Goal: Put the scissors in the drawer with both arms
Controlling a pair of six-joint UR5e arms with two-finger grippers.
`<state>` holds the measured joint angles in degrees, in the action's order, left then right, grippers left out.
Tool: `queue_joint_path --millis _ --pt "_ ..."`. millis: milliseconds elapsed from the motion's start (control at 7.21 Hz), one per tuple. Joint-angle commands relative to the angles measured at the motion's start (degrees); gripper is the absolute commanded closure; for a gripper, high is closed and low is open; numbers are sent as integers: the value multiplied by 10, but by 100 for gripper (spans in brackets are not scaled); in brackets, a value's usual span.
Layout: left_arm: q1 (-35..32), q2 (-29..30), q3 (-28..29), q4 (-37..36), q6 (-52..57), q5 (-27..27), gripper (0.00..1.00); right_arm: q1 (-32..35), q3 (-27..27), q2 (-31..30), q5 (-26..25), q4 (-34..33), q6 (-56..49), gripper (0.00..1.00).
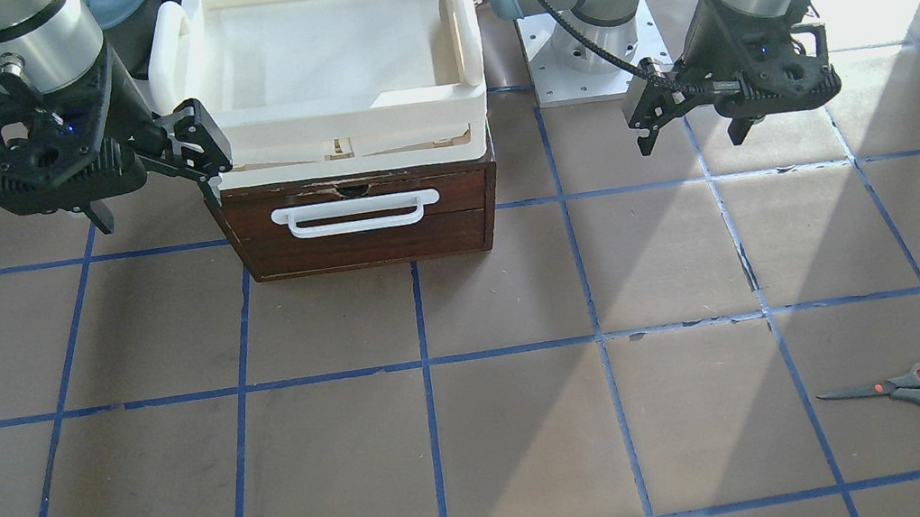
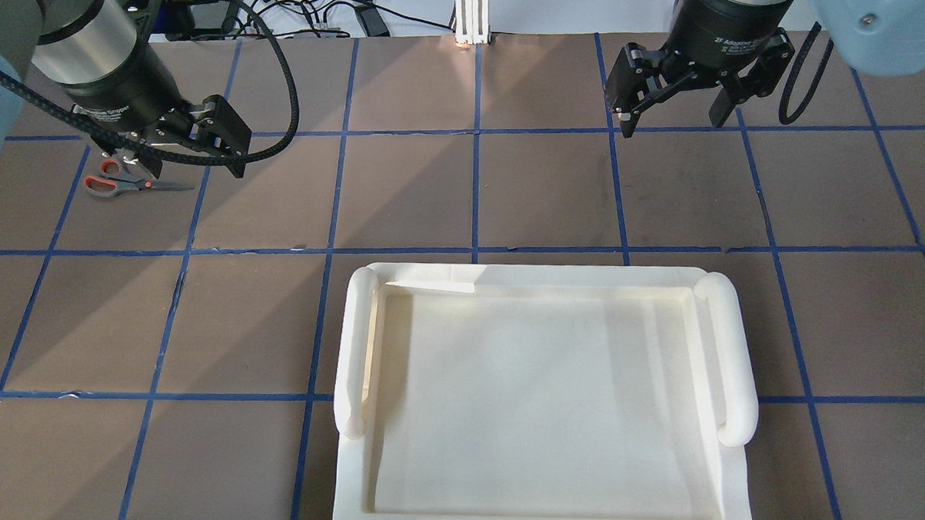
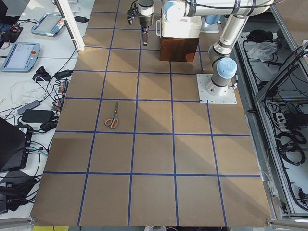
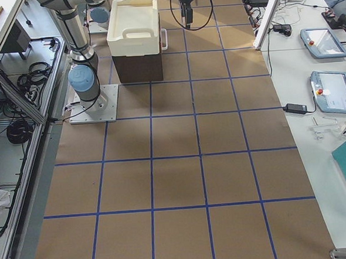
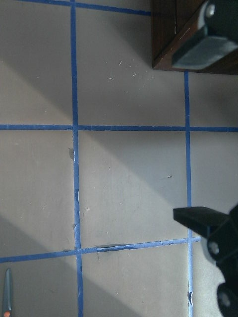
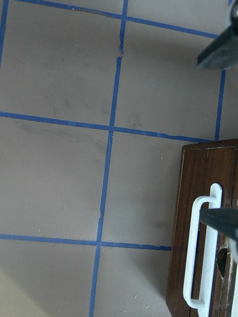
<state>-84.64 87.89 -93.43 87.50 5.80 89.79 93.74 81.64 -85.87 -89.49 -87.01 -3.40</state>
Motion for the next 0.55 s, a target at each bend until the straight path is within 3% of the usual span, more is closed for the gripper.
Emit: queue_joint_path --millis 0,416 --pt "0 1 0 0 0 -1 0 0 1 0 -1 6 0 0" --pt "3 4 0 1 1 2 0 4 4 1 -2 4 2 0"
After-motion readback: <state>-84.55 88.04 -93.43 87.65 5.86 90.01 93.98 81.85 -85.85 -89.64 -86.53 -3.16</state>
